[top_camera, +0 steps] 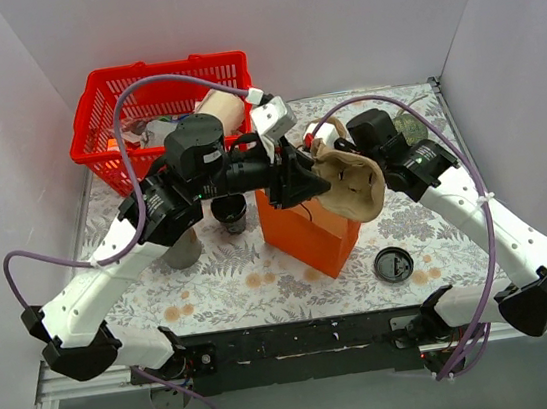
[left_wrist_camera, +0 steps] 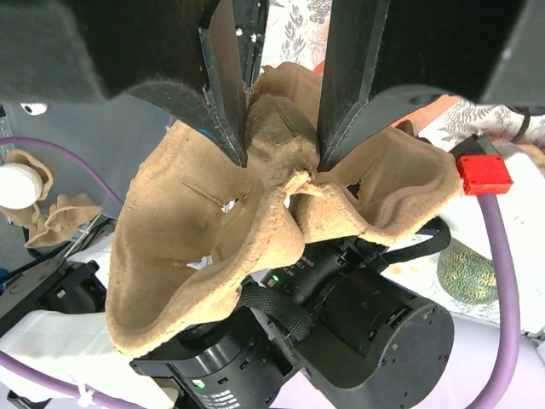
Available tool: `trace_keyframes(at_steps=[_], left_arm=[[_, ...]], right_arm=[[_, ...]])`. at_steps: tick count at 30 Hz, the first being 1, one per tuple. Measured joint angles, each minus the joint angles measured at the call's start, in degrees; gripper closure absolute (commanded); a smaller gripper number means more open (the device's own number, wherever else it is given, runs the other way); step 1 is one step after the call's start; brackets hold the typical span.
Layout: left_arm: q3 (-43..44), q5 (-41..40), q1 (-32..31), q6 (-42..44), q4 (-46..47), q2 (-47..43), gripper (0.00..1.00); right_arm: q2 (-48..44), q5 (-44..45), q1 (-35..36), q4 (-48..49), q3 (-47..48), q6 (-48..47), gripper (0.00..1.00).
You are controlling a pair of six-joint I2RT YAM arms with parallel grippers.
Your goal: Pack the takeout coffee
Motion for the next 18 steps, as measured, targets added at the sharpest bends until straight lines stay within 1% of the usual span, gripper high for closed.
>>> trace_keyframes(at_steps=[3, 5, 8, 11, 14, 16, 18], left_arm=[[-2.0, -1.6, -0.2, -1.5, 1.8, -1.0, 0.80], [-5.9, -3.0, -0.2, -2.6, 3.6, -2.8, 0.80], [-11.5, -6.3, 0.0, -4.6, 3.8, -5.2, 0.79], [-15.8, -11.5, 0.0, -7.8, 4.1, -8.2, 0.78], [-17.9, -13.6, 0.3, -10.0, 3.4, -10.0, 0.79], [-17.9, -14.5, 0.3, -11.3, 2.9, -10.1, 0.79], [-17.4, -15.0, 0.3, -12.3, 2.3, -9.9, 0.82]], right_arm=[[0.0, 0.1, 0.0, 0.1, -0.1, 0.8, 0.99], [0.0, 0.0, 0.0, 0.2, -0.4, 0.9, 0.99], [-0.3, -0.1, 0.0, 0.2, -0.6, 0.4, 0.99], [-0.4, 0.4, -0.8, 0.3, -0.7, 0.0, 0.99], [-1.3, -0.5, -0.6, 1.0, -0.7, -0.3, 0.99], [-2.1, -1.0, -0.5, 1.7, -0.7, -0.5, 0.99], [-2.8, -1.1, -0.6, 1.9, -0.9, -0.9, 0.99]])
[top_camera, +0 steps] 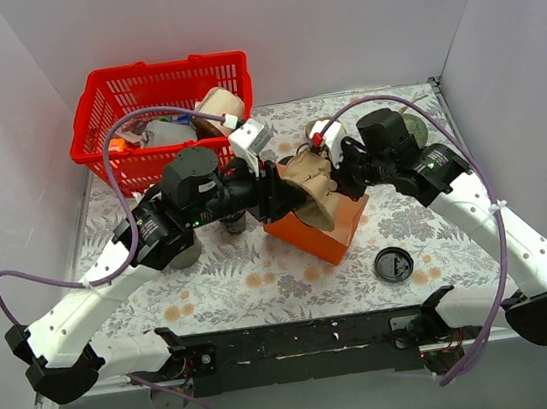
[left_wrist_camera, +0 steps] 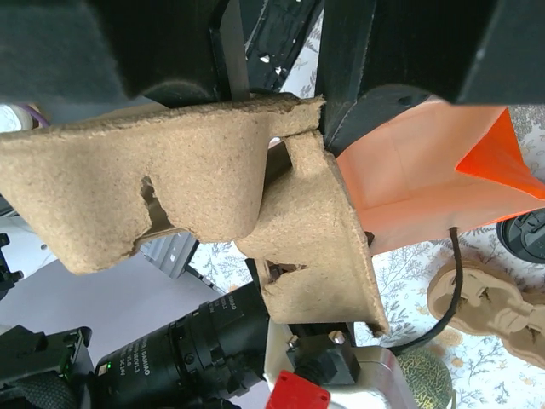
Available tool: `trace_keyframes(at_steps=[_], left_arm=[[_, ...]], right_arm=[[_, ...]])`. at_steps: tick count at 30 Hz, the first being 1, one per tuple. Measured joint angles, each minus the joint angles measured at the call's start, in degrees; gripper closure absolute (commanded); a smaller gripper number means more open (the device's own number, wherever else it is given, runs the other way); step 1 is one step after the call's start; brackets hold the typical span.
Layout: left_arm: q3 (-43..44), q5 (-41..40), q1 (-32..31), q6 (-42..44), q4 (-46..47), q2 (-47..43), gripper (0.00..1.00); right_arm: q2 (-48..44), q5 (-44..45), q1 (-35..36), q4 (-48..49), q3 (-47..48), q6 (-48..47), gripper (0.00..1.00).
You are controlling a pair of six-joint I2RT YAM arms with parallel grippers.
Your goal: Pack the takeout coffee
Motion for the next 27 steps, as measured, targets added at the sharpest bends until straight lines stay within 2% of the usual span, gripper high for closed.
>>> trace_keyframes(at_steps=[2, 8, 20, 27], left_arm=[[1.1, -0.2, 0.0, -0.7, -1.2, 0.5, 0.85], [2.7, 0.2, 0.0, -2.0, -3.6, 1.2, 0.82], [-2.1, -1.1, 0.8, -4.5, -2.6, -8.6, 0.81], [0.1, -3.8, 0.8, -6.0, -5.7, -3.7, 0.84]], right_arm=[[-0.5, -0.5, 0.0, 0.4, -0.5, -0.3, 0.99], [-1.6, -0.6, 0.0, 1.4, -2.4, -0.5, 0.99], [-1.8, -1.8, 0.9, 2.8, -2.4, -0.1, 0.99], [-1.9, -2.1, 0.9, 3.0, -2.4, 0.5, 0.99]])
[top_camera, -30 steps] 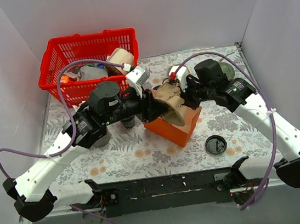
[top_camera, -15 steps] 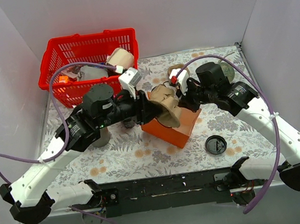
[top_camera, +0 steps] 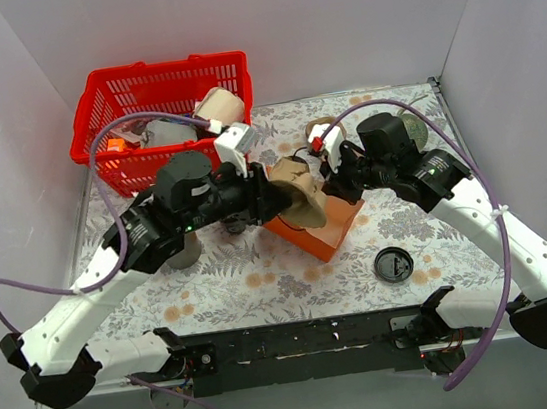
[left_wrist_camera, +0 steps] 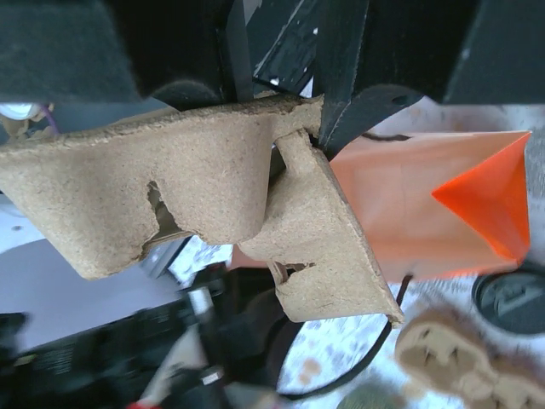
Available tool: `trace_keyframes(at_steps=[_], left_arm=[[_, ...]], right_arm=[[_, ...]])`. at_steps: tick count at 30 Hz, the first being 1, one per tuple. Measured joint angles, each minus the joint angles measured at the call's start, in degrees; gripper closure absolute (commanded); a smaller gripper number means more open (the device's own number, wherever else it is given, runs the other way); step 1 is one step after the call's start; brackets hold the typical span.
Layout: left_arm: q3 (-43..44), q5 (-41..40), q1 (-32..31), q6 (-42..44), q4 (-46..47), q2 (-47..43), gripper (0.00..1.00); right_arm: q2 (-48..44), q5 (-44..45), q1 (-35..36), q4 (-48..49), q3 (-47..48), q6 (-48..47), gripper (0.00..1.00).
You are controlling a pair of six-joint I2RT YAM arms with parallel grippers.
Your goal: Pack the takeout coffee
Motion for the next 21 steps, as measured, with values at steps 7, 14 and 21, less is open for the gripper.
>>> trace_keyframes(at_steps=[7, 14, 21], left_arm=[[2.1, -3.4, 0.0, -2.8, -11.0, 6.7, 0.90], [7.0, -7.5, 0.0, -3.9, -18.7, 13.6, 0.89], [12.3, -11.4, -0.1, -2.7, -23.3, 21.2, 0.88]], right_arm=[[-0.2, 1.3, 0.0, 1.0, 0.0, 0.5, 0.99], [-0.5, 1.2, 0.0, 1.9, -0.7, 1.7, 0.99], [-1.8, 1.0, 0.0, 4.3, -2.5, 5.3, 0.99]])
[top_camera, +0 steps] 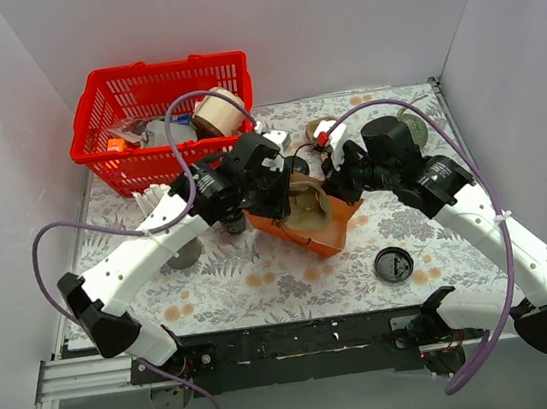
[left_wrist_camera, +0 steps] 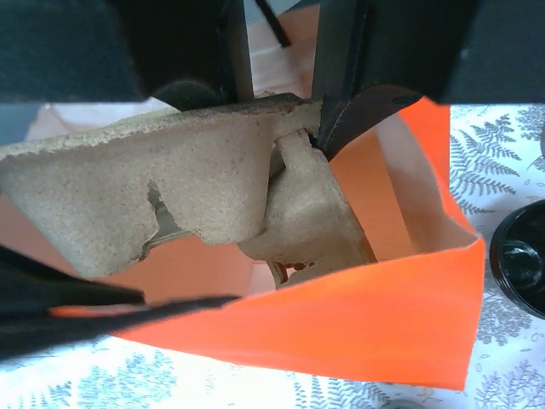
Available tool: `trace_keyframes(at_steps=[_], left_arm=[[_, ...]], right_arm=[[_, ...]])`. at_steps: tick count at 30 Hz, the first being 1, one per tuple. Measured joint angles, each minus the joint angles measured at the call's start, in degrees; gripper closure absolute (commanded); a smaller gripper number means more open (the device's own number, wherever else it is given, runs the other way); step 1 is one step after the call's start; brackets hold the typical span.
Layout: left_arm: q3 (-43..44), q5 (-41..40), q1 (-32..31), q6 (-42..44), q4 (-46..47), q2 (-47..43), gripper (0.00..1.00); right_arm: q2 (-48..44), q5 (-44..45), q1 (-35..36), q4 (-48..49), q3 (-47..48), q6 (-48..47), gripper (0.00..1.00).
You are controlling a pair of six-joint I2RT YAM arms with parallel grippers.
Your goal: Pack the takeout coffee
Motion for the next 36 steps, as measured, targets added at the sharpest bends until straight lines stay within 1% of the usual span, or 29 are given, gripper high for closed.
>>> trace_keyframes(at_steps=[5, 7, 9, 11, 12, 13, 14, 15, 17, 20, 22, 25, 26, 28, 29, 30, 32, 33, 34, 36], left_arm=[[2.5, -4.3, -0.7, 0.3, -2.9, 5.7, 0.84], [2.7, -6.0, -0.9, 0.3, -4.3, 7.5, 0.84], [3.4, -7.9, -1.3, 0.3, -5.6, 9.5, 0.78], [4.0, -9.2, -1.6, 0.2, -6.2, 11.2, 0.72], [4.2, -9.6, -1.8, 0.2, -6.3, 11.8, 0.63], [4.4, -9.9, -1.9, 0.2, -6.4, 12.3, 0.61], [4.8, -9.9, -2.0, 0.3, -6.6, 12.7, 0.56], [5.2, -9.9, -2.1, 0.4, -6.8, 13.1, 0.45], [6.1, -9.7, -2.4, 0.7, -7.0, 13.8, 0.34], [8.1, -9.1, -2.7, 0.8, -7.3, 14.8, 0.25], [9.0, -8.7, -2.7, 0.8, -7.4, 15.1, 0.23], [10.2, -8.1, -2.7, 1.0, -7.4, 15.1, 0.20], [10.4, -7.9, -2.7, 1.0, -7.4, 15.1, 0.16], [10.6, -7.6, -2.7, 1.2, -7.3, 15.1, 0.10], [10.6, -7.5, -2.8, 1.2, -7.2, 15.1, 0.10], [10.6, -7.3, -2.8, 1.2, -7.2, 15.1, 0.09], [10.6, -6.6, -2.8, 1.2, -6.9, 15.1, 0.08], [10.6, -6.3, -2.9, 1.2, -6.5, 15.1, 0.04], [10.6, -5.8, -2.9, 1.2, -6.0, 15.0, 0.02], [10.6, -4.9, -3.0, 1.4, -5.0, 14.7, 0.02]], right_arm=[[-1.1, 0.7, 0.0, 2.6, -2.3, 6.8, 0.99], [-1.3, 1.5, 0.0, 3.5, -3.3, 10.4, 0.99], [-1.3, 3.6, 0.0, 4.3, -4.2, 13.9, 0.99], [-1.3, 5.3, 0.0, 4.5, -4.7, 16.2, 0.99], [-1.3, 5.7, 0.0, 4.6, -4.9, 17.0, 0.99], [-1.4, 6.2, 0.0, 4.7, -5.0, 17.7, 0.99], [-1.4, 6.6, 0.0, 4.7, -5.2, 18.4, 0.99], [-1.4, 6.8, 0.0, 4.8, -5.3, 18.9, 0.99], [-1.9, 6.9, -0.1, 5.2, -5.7, 19.6, 0.99], [-2.6, 7.1, -0.1, 5.7, -5.9, 20.4, 0.99], [-2.8, 7.4, -0.1, 5.8, -5.9, 20.7, 0.99], [-3.0, 8.3, -0.1, 6.0, -5.9, 21.1, 0.93], [-3.0, 8.7, -0.1, 6.0, -5.9, 21.3, 0.87], [-3.0, 10.6, -0.1, 5.8, -5.9, 22.1, 0.79], [-3.0, 11.9, 0.0, 5.6, -5.9, 22.5, 0.71], [-3.0, 13.4, 0.0, 5.4, -5.9, 22.8, 0.68], [-3.0, 15.4, -0.1, 5.3, -5.9, 23.3, 0.65], [-3.1, 16.1, -0.1, 5.3, -5.9, 23.3, 0.64], [-3.3, 16.5, -0.1, 5.3, -5.9, 23.4, 0.64], [-4.0, 16.6, -0.1, 5.6, -5.9, 23.4, 0.64]])
